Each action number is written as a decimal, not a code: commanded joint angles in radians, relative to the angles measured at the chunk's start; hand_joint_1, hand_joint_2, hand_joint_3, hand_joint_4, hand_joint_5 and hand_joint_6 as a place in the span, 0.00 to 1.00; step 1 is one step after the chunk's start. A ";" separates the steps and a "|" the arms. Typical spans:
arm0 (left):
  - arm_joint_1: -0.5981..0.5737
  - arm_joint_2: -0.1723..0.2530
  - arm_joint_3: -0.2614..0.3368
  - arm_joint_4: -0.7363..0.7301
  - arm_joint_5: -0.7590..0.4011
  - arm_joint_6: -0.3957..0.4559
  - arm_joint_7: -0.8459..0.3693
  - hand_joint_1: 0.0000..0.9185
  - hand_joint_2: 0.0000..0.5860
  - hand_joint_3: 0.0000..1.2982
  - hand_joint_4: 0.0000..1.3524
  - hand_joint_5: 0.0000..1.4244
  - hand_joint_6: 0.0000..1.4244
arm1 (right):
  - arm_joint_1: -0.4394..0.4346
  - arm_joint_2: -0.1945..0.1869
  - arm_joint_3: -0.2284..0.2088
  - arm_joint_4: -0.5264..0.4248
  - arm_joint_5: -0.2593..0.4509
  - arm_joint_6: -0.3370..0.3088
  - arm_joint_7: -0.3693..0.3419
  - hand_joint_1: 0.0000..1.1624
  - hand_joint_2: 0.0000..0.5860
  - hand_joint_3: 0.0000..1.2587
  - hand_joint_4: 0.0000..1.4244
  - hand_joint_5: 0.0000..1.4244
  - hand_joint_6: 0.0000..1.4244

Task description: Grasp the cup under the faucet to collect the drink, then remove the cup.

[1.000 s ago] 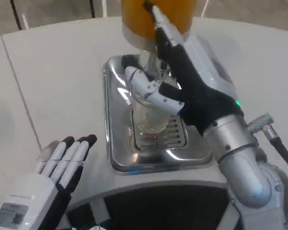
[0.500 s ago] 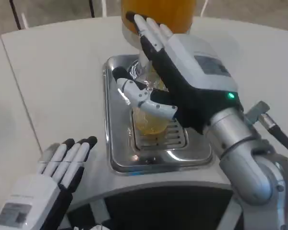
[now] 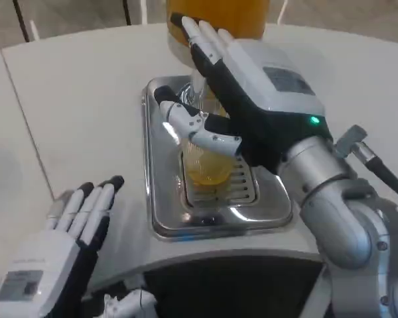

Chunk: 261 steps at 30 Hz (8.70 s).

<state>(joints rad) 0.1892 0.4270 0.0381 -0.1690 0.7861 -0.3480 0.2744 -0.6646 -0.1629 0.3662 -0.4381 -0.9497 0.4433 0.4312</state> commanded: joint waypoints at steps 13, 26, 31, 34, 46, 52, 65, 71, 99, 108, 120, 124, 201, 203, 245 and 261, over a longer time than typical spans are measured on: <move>-0.130 -0.052 -0.081 0.064 -0.037 0.074 -0.002 0.08 0.09 0.00 0.00 0.00 0.00 | 0.005 0.031 0.034 -0.011 -0.026 -0.015 0.040 0.15 0.84 0.01 0.00 0.00 0.04; -0.163 -0.053 -0.099 0.093 -0.052 0.064 0.007 0.08 0.08 0.00 0.00 0.00 0.00 | 0.006 0.036 0.029 -0.002 -0.026 -0.016 0.034 0.16 0.84 0.01 0.00 0.00 0.04; -0.193 -0.057 -0.106 0.120 -0.056 0.067 0.009 0.06 0.07 0.00 0.00 0.00 0.00 | 0.040 0.035 0.022 -0.027 -0.036 -0.031 -0.007 0.17 0.84 0.01 0.00 0.00 0.04; -0.212 -0.061 -0.109 0.137 -0.056 0.069 0.013 0.06 0.07 0.00 0.00 0.00 0.00 | 0.111 0.082 -0.026 -0.068 0.024 -0.029 -0.091 0.17 0.86 0.01 0.00 0.00 0.04; -0.220 -0.058 -0.116 0.162 -0.067 0.071 0.015 0.05 0.07 0.00 0.00 0.00 0.00 | 0.249 0.193 -0.078 -0.124 0.080 -0.067 -0.357 0.26 0.90 0.00 0.00 0.00 0.00; -0.246 -0.062 -0.126 0.188 -0.079 0.069 0.011 0.04 0.07 0.00 0.00 0.00 0.00 | 0.320 0.160 -0.094 -0.247 0.019 -0.066 -0.320 0.28 0.92 0.00 0.00 0.00 0.00; -0.398 -0.081 -0.176 0.306 -0.097 0.069 0.016 0.09 0.06 0.00 0.00 0.00 0.00 | 0.794 0.033 -0.126 -0.578 -0.195 -0.224 -0.153 0.63 0.63 0.00 0.00 0.00 0.02; -0.484 -0.105 -0.186 0.399 -0.107 0.081 0.042 0.12 0.06 0.00 0.00 0.00 0.00 | 0.955 0.039 -0.173 -0.609 -0.199 -0.326 -0.166 0.64 0.60 0.00 0.00 0.00 0.02; -0.715 -0.201 -0.261 0.687 -0.172 -0.004 0.131 0.25 0.02 0.00 0.00 0.00 0.00 | 0.966 0.086 -0.279 -0.575 -0.125 -0.369 -0.017 0.65 0.56 0.00 0.00 0.00 0.03; -0.825 -0.236 -0.280 0.850 -0.182 -0.030 0.189 0.25 0.02 0.00 0.00 0.00 0.00 | 0.989 0.110 -0.260 -0.581 -0.144 -0.366 -0.002 0.65 0.55 0.00 0.00 0.00 0.04; -0.847 -0.258 -0.316 0.915 -0.181 -0.063 0.243 0.25 0.03 0.00 0.00 0.00 0.00 | 0.955 0.153 -0.260 -0.584 -0.172 -0.354 0.047 0.63 0.55 0.00 0.00 0.00 0.04; -0.873 -0.270 -0.320 0.960 -0.187 -0.060 0.257 0.25 0.03 0.00 0.00 0.01 0.00 | 0.941 0.176 -0.245 -0.573 -0.192 -0.343 0.055 0.63 0.55 0.00 0.00 0.00 0.04; -1.046 -0.483 -0.374 1.315 -0.192 0.064 0.826 0.42 0.17 0.80 0.91 1.00 1.00 | 0.846 0.259 -0.268 -0.575 -0.314 -0.218 0.230 0.56 0.58 0.00 0.00 0.00 0.14; -1.037 -0.469 -0.377 1.309 -0.187 0.056 0.826 0.42 0.17 0.79 0.91 1.00 1.00 | 0.831 0.251 -0.265 -0.560 -0.305 -0.217 0.224 0.56 0.58 0.00 0.00 0.00 0.14; -0.841 -0.189 -0.360 1.018 -0.148 -0.056 0.810 0.45 0.08 0.77 0.94 1.00 1.00 | 0.723 0.099 -0.264 -0.415 -0.202 -0.232 0.112 0.57 0.61 0.00 0.00 0.00 0.12; -0.754 -0.153 -0.302 0.895 -0.149 -0.081 0.743 0.45 0.06 0.77 0.95 1.00 1.00 | 0.747 -0.009 -0.254 -0.426 -0.230 -0.308 0.107 0.55 0.63 0.00 0.00 0.00 0.09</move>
<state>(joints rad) -0.5827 0.2609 -0.2796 0.7673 0.6341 -0.3911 1.0161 0.0560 -0.1416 0.1095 -0.8536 -1.1550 0.1740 0.5550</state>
